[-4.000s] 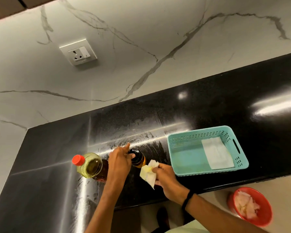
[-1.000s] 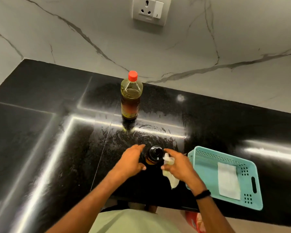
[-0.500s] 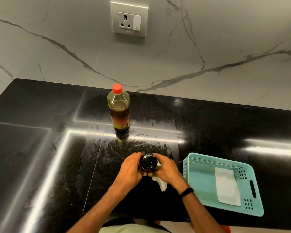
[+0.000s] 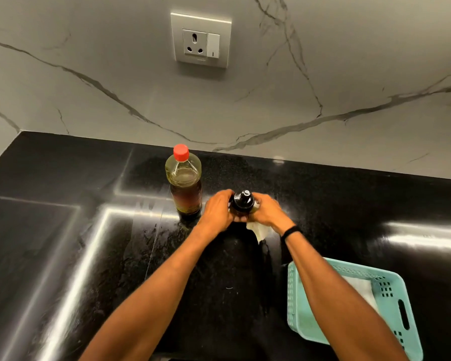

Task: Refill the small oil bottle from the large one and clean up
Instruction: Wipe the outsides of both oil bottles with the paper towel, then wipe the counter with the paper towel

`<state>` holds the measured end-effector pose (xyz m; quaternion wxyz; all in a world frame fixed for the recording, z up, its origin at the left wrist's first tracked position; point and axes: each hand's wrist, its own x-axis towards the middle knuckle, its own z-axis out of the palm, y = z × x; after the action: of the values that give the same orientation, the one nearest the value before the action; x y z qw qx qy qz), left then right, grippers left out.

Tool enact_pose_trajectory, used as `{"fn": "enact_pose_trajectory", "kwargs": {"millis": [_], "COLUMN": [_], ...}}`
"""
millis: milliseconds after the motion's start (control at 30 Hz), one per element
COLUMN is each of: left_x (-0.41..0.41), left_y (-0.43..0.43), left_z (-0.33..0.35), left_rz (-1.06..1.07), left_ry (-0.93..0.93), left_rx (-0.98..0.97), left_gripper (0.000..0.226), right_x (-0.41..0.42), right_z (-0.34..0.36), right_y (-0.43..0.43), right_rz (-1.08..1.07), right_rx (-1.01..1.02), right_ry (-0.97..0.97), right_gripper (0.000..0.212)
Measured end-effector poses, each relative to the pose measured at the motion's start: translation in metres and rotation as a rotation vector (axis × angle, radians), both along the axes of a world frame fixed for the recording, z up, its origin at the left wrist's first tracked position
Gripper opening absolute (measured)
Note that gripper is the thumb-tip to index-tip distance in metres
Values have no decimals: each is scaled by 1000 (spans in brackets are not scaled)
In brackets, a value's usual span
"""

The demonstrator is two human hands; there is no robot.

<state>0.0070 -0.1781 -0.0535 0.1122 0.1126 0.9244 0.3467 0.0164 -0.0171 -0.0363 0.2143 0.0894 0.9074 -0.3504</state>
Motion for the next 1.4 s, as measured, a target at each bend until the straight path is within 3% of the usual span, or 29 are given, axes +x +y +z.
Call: {"fn": "enact_pose_trajectory", "kwargs": {"millis": [500,633,700,733,800,900,1000,1167,1267,1333,1400], "left_x": [-39,-28,-6,9,46,103,145,172,175,177,182], "left_y": [-1,-1,-2,-2,-6,-8,-9,-10,-13,-15,-14], "left_z": [-17,-10,-7,-7,-6,4,9,-5,-11,-16,-22], "left_rz": [32,53,133,200,324,376,383,560,644,602,494], "left_ry": [-54,-91,-92,-109,-267,-770,-1020,-843,-667,-497,-379], "left_rx": [-36,-99,-101,-49,192,743,1001,1018,913,661,252], "left_gripper": [41,64,74,77,76,65,44,26,18,16,27], "right_x": [-40,-26,-4,11,46,96,132,161,167,174,183], "right_z": [-12,-11,-11,-14,-15,-5,-4,-26,-37,-40,-44], "right_y": [-1,-1,0,1,0,-10,-18,-19,-18,-18,-20], "right_rz": [-25,0,-84,-170,-420,-683,-736,-753,-579,-445,-321], "right_rx": [-47,46,49,-20,-358,-871,-1047,-756,-419,-170,35], "right_ry": [-60,-11,59,84,73,-80,-187,-90,48,110,155], "right_gripper": [82,81,73,65,47,23,14,12,15,24,37]}}
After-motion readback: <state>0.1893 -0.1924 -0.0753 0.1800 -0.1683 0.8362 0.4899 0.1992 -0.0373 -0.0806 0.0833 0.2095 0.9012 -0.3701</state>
